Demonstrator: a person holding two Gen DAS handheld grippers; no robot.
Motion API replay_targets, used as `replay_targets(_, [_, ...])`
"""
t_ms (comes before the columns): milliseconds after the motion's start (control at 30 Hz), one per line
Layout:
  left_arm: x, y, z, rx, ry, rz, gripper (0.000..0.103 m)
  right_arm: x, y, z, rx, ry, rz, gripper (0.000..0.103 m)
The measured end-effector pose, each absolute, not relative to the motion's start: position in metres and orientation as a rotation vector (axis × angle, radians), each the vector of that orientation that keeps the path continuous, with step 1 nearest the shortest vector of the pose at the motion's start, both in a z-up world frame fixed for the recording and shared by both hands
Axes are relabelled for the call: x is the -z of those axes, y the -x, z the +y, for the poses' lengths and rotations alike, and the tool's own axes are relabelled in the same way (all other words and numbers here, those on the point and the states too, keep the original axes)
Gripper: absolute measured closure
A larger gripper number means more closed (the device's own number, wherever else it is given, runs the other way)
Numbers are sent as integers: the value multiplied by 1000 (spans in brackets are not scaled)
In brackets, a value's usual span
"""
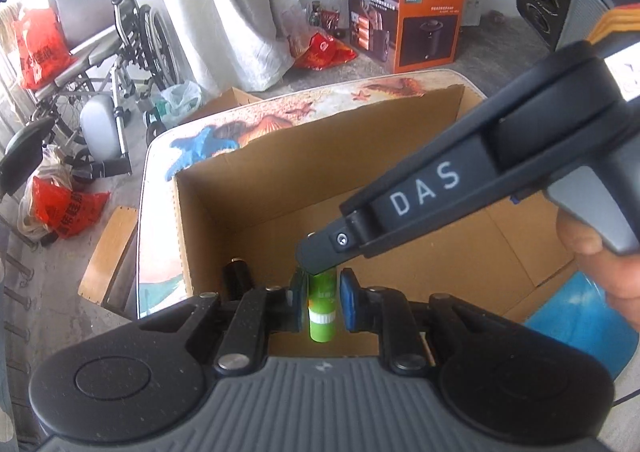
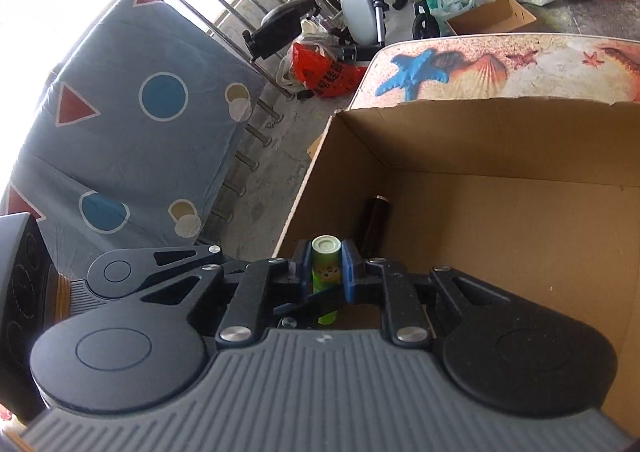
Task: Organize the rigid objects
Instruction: 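Carry the green battery into the box and open the right tool, then grasp the black oval remote on the table with the right tool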
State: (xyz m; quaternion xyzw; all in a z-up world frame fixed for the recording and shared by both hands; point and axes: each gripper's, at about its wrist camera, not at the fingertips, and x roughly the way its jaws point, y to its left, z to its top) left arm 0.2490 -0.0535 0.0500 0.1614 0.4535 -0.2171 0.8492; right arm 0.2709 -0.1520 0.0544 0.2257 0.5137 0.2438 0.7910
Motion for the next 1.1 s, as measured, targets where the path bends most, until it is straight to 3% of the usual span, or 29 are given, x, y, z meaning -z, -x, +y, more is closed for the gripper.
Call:
replay_targets(233, [-22,-282,-51,416,-352,1064,82,9,-329,-134,-495,-431,1261,89])
replay_targets(400, [-22,-289,-50,404,-327,1066,75,23,-353,-119,-480,-380,1254,86])
replay_targets(500, [-26,-286,-48,409,-306,1053,73,21,-358,-123,-461,-400,1224,75])
replay_targets(600, [-36,-277,-45,413,-292,1020,72,7,-348,-137,-444,-407,1171,73])
replay_targets(800, [-73,-237,-31,442,-233,916,66,-39,-288,-176,-436,-428,1034,72])
replay_targets(1100, [-112,-129,-23,552,-177,761,60,-80,-107,-252,-311,-476,823,71])
